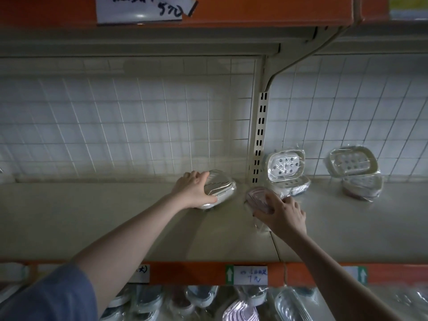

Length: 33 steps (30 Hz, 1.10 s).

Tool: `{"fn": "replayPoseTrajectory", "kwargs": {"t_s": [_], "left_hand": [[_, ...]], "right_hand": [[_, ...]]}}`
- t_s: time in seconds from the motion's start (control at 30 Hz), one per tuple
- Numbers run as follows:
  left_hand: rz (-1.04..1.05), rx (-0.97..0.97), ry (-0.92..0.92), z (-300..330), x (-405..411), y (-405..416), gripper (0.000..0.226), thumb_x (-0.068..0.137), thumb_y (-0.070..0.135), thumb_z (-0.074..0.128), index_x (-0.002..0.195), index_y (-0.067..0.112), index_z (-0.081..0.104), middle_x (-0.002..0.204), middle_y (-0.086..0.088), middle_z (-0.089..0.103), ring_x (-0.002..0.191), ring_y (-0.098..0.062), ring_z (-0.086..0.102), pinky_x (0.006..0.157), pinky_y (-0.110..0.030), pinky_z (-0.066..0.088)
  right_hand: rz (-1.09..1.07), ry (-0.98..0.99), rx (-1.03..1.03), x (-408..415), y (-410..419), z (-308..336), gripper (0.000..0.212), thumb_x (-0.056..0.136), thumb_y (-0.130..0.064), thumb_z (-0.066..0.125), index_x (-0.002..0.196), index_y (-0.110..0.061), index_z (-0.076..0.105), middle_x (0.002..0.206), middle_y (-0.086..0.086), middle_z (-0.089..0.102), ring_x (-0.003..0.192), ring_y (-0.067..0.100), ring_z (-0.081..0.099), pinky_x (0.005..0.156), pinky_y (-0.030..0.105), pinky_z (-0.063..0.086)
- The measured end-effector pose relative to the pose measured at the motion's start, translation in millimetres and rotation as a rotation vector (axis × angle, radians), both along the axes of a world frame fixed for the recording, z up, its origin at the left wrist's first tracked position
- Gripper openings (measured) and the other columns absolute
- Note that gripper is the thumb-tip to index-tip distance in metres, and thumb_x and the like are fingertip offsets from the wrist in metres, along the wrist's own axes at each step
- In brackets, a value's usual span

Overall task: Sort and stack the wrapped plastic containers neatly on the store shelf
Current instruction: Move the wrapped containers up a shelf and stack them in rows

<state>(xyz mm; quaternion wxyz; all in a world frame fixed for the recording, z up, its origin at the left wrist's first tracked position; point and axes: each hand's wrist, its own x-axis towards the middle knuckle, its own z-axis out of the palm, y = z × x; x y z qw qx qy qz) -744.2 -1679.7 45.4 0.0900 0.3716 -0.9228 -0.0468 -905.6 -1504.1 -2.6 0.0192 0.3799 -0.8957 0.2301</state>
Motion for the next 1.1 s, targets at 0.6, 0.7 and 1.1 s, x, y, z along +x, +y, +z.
{"fn": "replayPoseTrajectory", "kwargs": {"t_s": [0.6,0.7,1.1], "left_hand": [[0.22,-0.031,0.309,-9.9,107.7,77.6,0.076,0.074,0.056,0.064,0.14,0.029,0.037,0.128,-0.01,0.046,0.119,-0.031,0.04,0.097,-0.036,0.036],[0.272,-0.046,0.334,-10.3,131.0,96.7,0.075,0.074,0.055,0.064,0.139,0.029,0.038,0.128,-0.01,0.046,0.118,-0.031,0.041,0.095,-0.036,0.037],[0.408,-0.052,0.399,-56.2,217.6,189.6,0.075,0.071,0.063,0.06,0.134,0.027,0.044,0.128,-0.006,0.049,0.119,-0.027,0.041,0.099,-0.037,0.036]], "right_hand": [[-0.033,0.036,-0.191,90.7,62.5,14.3,0.057,0.073,-0.06,0.062,0.121,-0.031,0.057,0.114,0.014,0.05,0.109,0.033,0.045,0.093,0.039,0.033],[0.003,0.021,-0.204,105.6,76.7,13.4,0.06,0.071,-0.064,0.059,0.122,-0.032,0.056,0.112,0.014,0.05,0.108,0.034,0.045,0.093,0.04,0.034],[0.12,0.041,-0.248,170.6,156.6,-25.7,0.059,0.073,-0.061,0.062,0.123,-0.03,0.054,0.108,0.014,0.05,0.102,0.034,0.045,0.089,0.042,0.035]]}}
